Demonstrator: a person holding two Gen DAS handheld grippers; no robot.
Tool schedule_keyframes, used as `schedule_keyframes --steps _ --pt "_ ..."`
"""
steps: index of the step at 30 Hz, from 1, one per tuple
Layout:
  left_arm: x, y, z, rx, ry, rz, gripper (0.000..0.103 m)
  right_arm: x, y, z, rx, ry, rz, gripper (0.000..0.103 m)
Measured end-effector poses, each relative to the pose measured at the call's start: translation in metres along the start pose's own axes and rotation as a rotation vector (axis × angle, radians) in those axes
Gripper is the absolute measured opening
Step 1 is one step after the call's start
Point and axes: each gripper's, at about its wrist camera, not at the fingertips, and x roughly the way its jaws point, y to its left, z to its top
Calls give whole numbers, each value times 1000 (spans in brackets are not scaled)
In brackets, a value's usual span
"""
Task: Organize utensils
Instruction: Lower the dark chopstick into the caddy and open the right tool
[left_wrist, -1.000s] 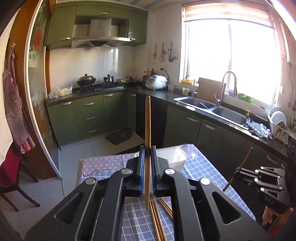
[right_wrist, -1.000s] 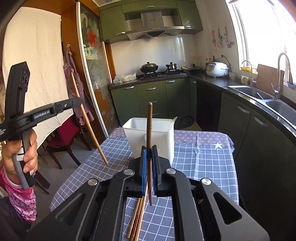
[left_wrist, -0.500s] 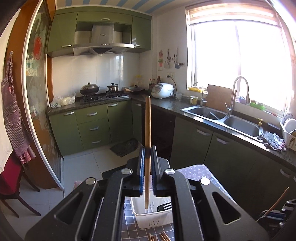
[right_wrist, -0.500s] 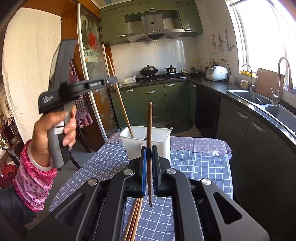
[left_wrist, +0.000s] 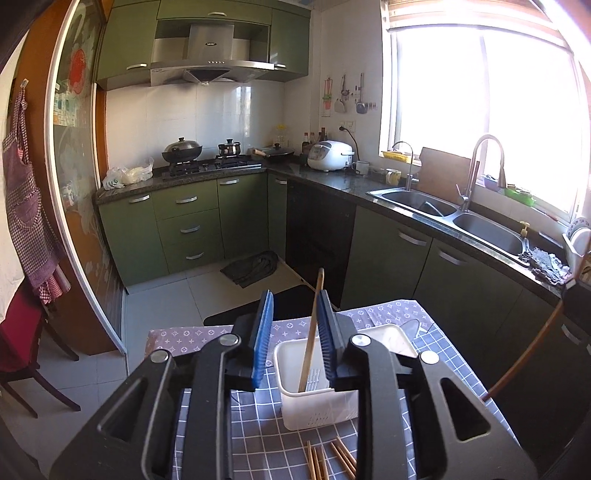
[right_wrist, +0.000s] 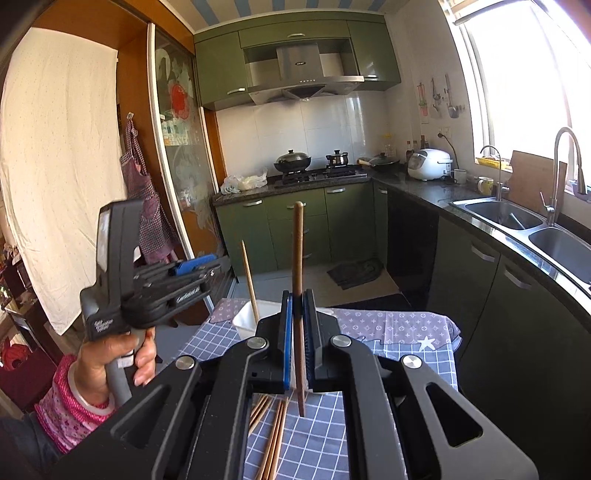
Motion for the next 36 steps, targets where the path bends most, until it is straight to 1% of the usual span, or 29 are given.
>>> schedule_keyframes --steps 4,6,9,11,13,16,20,22,26,29,30,32,34,36 --pt "-25 4 -8 2 -18 -9 24 7 0 32 24 -67 5 6" --pt "-37 6 -15 4 -23 -12 28 15 -1 47 35 -98 -4 6" --pt "-52 10 -24 6 -23 -18 29 39 -3 64 47 -110 -30 6" --pt "-60 13 -29 9 -23 -23 29 60 -5 68 46 -93 -56 7" --pt "-66 16 -33 14 -23 -23 29 85 -10 63 53 -53 -75 7" --pt "-71 17 -36 20 -20 -23 29 112 -15 44 68 10 -76 7" --pt "-71 18 -39 24 -3 -26 29 130 -16 24 66 62 -76 7" --pt "-72 17 -41 22 0 -24 29 135 -15 18 65 70 -71 7" --pt "-73 17 -46 19 15 -25 29 129 -10 10 53 72 -60 9" --pt "-74 15 -52 20 35 -28 29 106 -8 4 58 45 -40 9" --pt "-73 16 -56 17 46 -29 29 95 -7 1 58 36 -36 11" --pt "-71 15 -65 10 79 -37 29 74 -7 -10 57 31 -34 17" --pt "-65 14 -76 -4 124 -46 32 60 -8 -27 53 50 -52 19" --pt "-55 11 -90 -15 183 -56 38 52 -13 -50 59 89 -74 20"
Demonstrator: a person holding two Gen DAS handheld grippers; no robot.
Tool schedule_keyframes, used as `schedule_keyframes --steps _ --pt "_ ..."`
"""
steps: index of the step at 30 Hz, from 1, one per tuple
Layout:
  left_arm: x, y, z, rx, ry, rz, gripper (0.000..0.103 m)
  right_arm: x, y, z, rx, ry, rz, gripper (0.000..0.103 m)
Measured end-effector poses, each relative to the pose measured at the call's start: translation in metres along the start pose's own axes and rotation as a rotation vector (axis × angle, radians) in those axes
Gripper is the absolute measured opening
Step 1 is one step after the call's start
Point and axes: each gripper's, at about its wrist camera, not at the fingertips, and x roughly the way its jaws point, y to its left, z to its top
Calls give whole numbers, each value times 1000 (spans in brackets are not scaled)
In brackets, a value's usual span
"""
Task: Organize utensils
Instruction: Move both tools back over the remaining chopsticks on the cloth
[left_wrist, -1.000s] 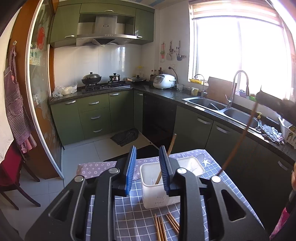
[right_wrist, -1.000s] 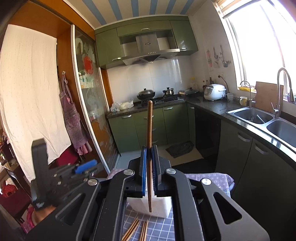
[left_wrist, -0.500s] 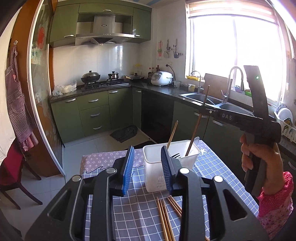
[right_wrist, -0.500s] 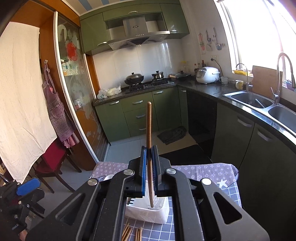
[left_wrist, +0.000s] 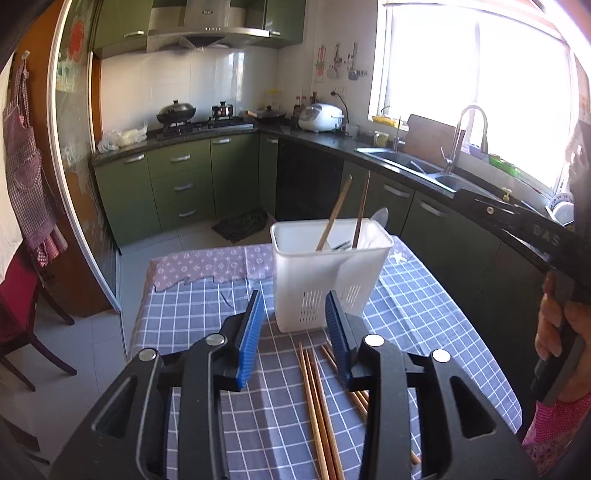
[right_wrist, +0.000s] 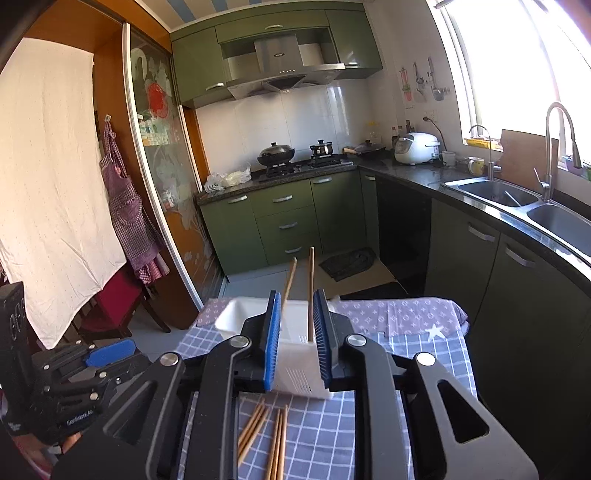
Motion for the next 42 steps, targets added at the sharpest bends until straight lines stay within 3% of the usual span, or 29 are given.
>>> schedule_keyframes --steps 3,7,11,13,15,18,23,34,42 --pt "29 0 -15 -24 116 -21 43 2 -15 -44 15 95 -27 28" --pt "78 4 -36 -76 297 -67 43 16 -41 -95 65 206 -61 28" --pt "116 5 -56 -87 414 -65 42 29 -62 -126 134 279 -48 29" --pt "128 2 -65 -73 444 -37 38 32 -68 -136 149 301 -44 29" --pt "136 1 -73 -56 470 -13 26 34 -71 -141 160 308 -35 30" --pt "143 1 -78 -37 498 3 22 36 -74 -141 165 311 -25 36" --pt "151 -1 -83 -18 517 23 19 39 -70 -137 169 311 -10 36" --pt "148 -2 -78 -42 508 -25 19 42 -70 -138 180 329 3 36" --pt "149 -13 -83 -2 522 -24 19 44 -69 -139 183 334 9 36"
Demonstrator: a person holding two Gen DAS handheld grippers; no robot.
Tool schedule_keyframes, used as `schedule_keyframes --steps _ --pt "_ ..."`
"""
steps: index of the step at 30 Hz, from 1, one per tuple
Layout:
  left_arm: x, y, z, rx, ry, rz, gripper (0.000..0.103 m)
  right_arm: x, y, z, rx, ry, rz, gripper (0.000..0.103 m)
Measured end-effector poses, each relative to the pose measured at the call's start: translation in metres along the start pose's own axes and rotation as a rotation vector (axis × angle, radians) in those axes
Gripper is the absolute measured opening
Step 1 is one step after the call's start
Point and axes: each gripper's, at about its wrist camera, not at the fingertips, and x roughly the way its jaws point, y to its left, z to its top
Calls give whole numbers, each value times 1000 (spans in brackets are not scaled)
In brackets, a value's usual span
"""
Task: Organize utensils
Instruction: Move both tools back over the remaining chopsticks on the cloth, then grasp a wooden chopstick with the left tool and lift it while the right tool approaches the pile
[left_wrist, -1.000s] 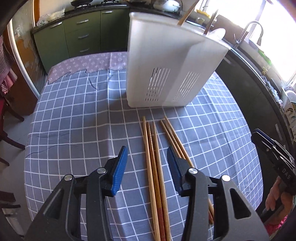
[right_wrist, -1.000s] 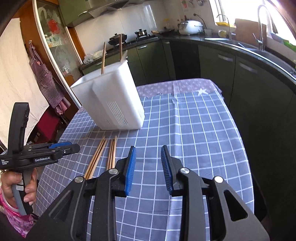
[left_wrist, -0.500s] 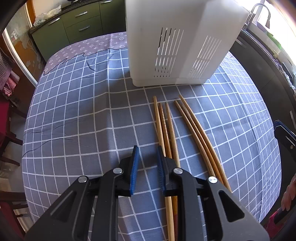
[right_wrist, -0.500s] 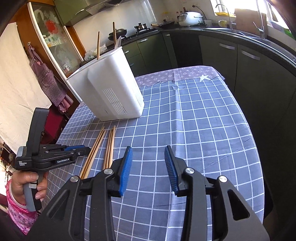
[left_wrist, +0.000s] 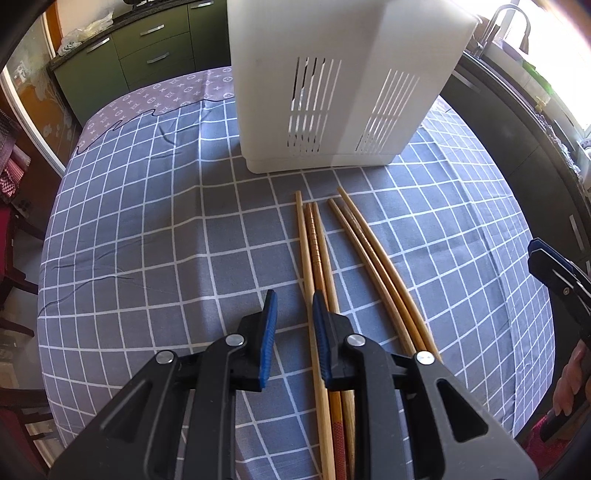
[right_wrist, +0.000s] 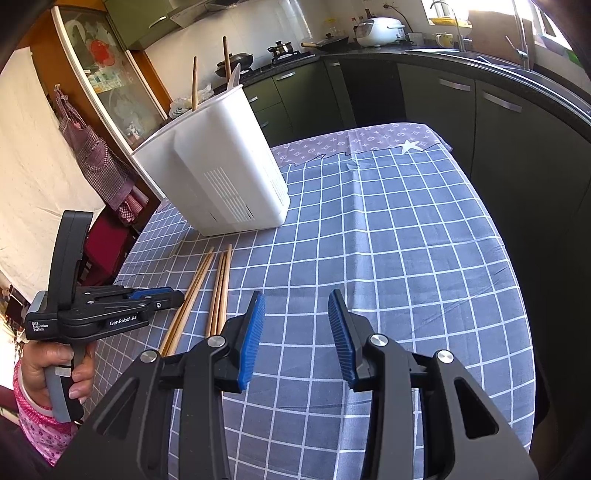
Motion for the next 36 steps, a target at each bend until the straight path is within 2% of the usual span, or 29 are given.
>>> schedule_keyframes --steps 14,17,22,28,36 --pt "17 -29 16 58 27 41 19 -1 -2 -1 11 5 4 37" --pt "17 -29 17 70 30 45 8 -1 -4 -1 18 8 4 37" --pt "15 -27 20 53 23 24 6 1 -4 -1 19 16 6 37" --pt "-12 -10 23 18 -67 18 6 3 0 0 10 24 8 39" --pt "-84 9 12 -28 -294 8 6 10 12 0 -27 45 11 39"
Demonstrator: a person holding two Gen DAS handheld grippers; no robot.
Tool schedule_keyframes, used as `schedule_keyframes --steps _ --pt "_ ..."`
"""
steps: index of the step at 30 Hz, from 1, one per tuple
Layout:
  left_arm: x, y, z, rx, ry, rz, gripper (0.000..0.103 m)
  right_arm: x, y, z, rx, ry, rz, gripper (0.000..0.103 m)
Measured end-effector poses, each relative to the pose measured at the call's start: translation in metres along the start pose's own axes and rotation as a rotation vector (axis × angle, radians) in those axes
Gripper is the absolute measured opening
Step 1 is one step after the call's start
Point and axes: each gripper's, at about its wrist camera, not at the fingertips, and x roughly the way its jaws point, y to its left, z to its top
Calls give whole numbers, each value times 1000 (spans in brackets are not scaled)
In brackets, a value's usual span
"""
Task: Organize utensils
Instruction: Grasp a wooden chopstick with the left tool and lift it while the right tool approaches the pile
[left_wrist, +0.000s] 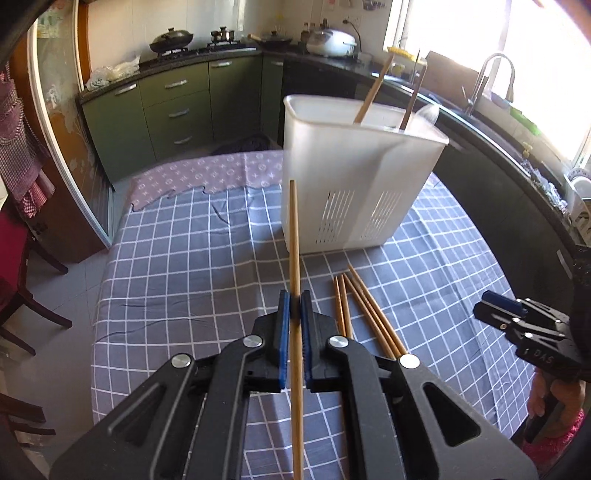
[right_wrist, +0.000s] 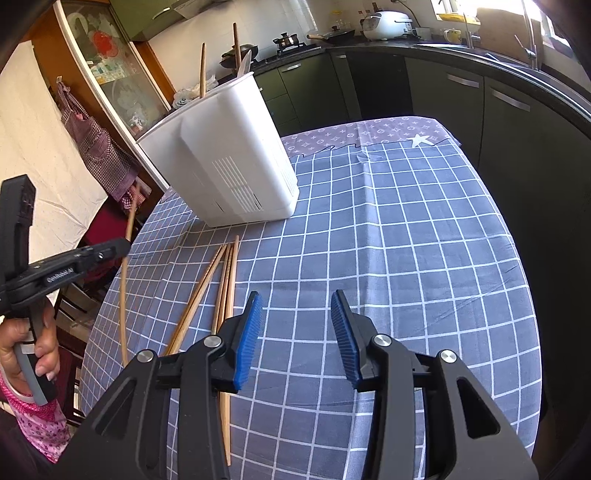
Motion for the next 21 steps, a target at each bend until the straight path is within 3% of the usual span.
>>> schedule_keyframes --steps 7,10,21 --pt "-50 1 -7 14 -190 6 6 25 28 6 -126 45 34 39" --pt "-59 -2 -10 33 -239 26 6 44 47 7 -223 56 -19 39" --pt "-66 -2 -15 38 -254 14 6 92 72 12 -311 113 -93 39"
